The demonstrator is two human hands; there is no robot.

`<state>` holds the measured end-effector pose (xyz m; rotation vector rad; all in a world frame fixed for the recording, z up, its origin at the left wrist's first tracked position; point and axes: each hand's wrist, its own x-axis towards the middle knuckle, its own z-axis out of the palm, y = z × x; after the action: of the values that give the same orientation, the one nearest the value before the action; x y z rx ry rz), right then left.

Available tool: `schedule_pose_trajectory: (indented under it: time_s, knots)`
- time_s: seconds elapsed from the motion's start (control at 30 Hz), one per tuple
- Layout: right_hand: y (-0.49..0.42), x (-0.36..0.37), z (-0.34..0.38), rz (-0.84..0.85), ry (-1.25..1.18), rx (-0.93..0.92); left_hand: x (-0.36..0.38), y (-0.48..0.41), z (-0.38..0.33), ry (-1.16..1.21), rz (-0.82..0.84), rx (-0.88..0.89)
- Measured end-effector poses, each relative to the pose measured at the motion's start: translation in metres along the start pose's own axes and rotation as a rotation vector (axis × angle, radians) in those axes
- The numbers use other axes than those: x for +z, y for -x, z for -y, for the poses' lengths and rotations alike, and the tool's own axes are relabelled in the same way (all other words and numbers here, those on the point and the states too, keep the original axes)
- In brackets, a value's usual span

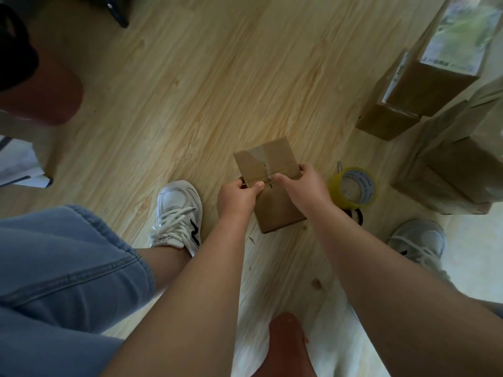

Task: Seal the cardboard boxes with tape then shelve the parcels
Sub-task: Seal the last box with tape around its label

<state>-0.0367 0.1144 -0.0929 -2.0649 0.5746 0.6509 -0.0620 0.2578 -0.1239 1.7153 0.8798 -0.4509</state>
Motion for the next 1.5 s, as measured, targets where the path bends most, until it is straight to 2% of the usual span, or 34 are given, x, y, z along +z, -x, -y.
schedule_pose_trajectory:
  time_s: [0.3,0.5,0.6,0.7,0.87,1.03,1.13,1.37,1.43,1.5]
  knots:
    - [-0.011,0.005,0.004,-0.051,0.068,0.046,0.005,-0.004,0.005,-0.008,-0.033,-0.006]
    - [-0.011,-0.009,0.002,0.044,0.076,0.003,0.011,-0.004,0.006,0.017,-0.081,-0.011]
    - [-0.008,-0.034,-0.012,-0.054,-0.005,0.013,0.021,-0.001,0.001,0.09,-0.107,-0.046]
    - [-0.005,-0.064,-0.035,-0.188,0.104,0.035,0.032,0.0,-0.006,0.174,-0.117,-0.101]
    - [-0.014,-0.083,-0.077,-0.012,0.432,0.1,0.043,-0.002,-0.008,0.185,-0.107,-0.105]
    - [-0.025,-0.078,-0.091,0.057,0.533,0.072,0.043,-0.003,-0.006,0.206,-0.106,-0.125]
    - [-0.023,-0.08,-0.087,0.023,0.448,0.096,0.05,0.0,-0.005,0.26,-0.077,-0.163]
    - [-0.006,-0.11,-0.054,-0.263,0.148,0.014,0.064,0.019,-0.006,0.365,0.037,-0.279]
    - [0.001,-0.121,-0.038,-0.307,0.111,-0.015,0.058,0.03,-0.017,0.282,-0.033,-0.233]
    - [0.012,-0.128,-0.022,-0.318,0.032,-0.064,0.049,0.039,-0.033,0.079,-0.176,-0.127]
